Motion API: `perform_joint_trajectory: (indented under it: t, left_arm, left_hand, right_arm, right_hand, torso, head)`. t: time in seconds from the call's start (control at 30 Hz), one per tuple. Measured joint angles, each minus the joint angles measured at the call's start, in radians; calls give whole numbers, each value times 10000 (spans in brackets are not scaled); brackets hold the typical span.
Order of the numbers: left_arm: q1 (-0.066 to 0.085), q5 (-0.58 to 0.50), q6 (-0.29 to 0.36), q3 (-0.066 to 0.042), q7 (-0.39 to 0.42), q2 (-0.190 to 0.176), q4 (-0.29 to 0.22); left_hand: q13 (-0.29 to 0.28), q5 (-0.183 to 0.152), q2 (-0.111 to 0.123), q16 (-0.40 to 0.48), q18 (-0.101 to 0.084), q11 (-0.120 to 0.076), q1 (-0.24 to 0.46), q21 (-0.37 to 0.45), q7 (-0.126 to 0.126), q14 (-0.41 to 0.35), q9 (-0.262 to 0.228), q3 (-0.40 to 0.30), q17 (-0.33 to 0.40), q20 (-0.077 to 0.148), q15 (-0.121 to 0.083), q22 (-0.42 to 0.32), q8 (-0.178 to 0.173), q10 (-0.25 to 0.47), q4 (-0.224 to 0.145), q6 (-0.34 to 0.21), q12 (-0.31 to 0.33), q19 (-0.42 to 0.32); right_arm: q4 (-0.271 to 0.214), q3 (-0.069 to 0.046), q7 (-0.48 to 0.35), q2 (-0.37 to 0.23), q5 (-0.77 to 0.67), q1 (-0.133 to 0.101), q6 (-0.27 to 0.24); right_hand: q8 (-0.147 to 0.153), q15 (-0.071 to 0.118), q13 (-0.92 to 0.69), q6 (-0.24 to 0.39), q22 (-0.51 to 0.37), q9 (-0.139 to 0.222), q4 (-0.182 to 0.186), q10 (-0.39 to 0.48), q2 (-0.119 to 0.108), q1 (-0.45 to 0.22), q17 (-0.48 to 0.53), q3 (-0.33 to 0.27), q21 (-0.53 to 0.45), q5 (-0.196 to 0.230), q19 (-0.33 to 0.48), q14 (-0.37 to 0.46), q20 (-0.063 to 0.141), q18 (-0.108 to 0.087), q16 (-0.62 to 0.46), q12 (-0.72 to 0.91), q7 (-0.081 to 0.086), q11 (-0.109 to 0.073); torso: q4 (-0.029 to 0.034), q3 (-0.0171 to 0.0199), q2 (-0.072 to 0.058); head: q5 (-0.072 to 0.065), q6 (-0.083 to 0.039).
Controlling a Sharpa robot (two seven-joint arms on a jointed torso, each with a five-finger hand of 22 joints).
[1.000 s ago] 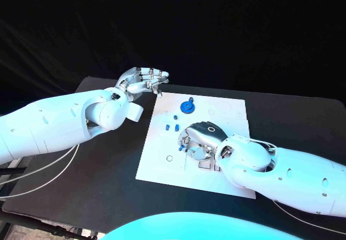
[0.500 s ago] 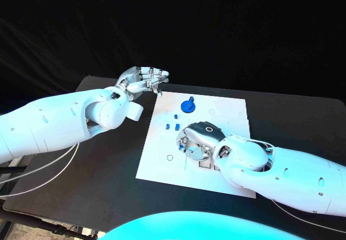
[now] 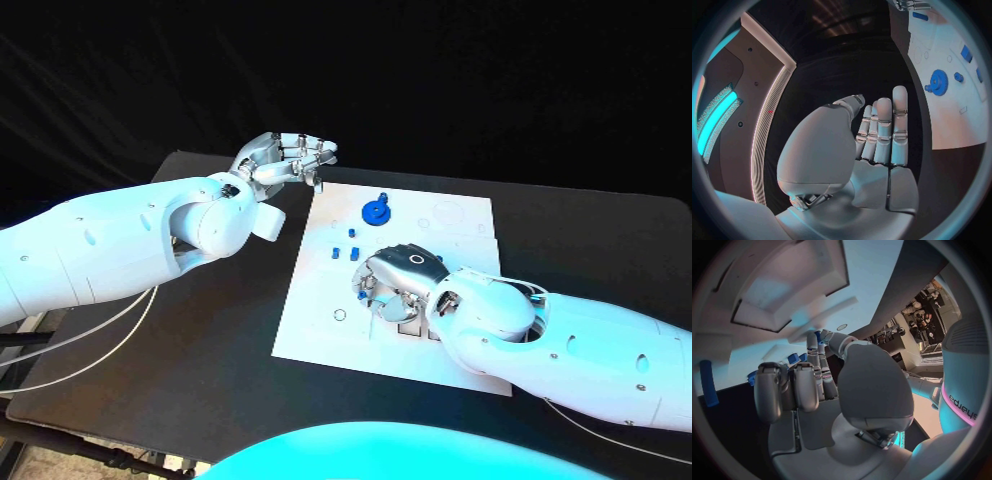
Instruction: Assemble the parts on the task board
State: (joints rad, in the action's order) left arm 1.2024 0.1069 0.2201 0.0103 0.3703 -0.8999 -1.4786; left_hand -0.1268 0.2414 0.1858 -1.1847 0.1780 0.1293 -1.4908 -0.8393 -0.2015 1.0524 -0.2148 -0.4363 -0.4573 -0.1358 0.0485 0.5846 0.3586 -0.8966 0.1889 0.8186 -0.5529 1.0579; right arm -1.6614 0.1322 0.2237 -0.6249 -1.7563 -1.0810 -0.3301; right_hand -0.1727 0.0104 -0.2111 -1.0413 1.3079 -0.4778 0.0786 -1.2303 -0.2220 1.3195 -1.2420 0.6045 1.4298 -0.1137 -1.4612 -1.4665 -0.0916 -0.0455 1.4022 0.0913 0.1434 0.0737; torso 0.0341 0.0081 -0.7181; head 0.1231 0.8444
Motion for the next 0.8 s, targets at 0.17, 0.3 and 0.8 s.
perform_joint_trajectory:
  t: [0.17,0.3,0.8]
  left_arm:
    - [0,0,0,0,-8,-6,-1]
    - [0,-1,-1,0,-19,-8,0]
    - [-2,-2,-8,4,-44,-34,28]
  left_hand:
    - [-6,0,0,0,0,30,0,0,17,0,0,0,7,0,0,0,0,30,0,-18,0,0]
    - [-5,0,0,0,0,30,0,0,17,0,0,0,7,0,0,0,0,30,0,-18,0,0]
    - [-4,0,0,0,0,30,0,0,17,0,9,-26,6,0,0,0,0,30,-27,-18,0,0]
  right_arm:
    - [-34,5,-3,-36,-39,0,-19]
    - [-81,18,-1,-116,-98,7,-113]
    - [-1079,-194,162,-1552,-346,-355,-557]
  right_hand:
    - [518,-212,229,833,-1,239,114,679,-230,-252,135,-61,-470,-85,-50,0,-161,-1,-90,-275,226,243]
    - [610,-212,315,969,-1,288,126,888,-239,-261,153,-72,-571,-85,-50,0,-161,-1,-90,-300,230,298]
    - [610,-211,300,947,-3,288,149,972,-311,-333,237,-224,-750,-84,-50,0,-161,-1,-149,-280,211,253]
  torso:
    - [1,0,2]
    - [6,0,1]
    - [-7,9,9]
  head:
    - [-12,-10]
    - [-24,-33]
    - [-139,-177]
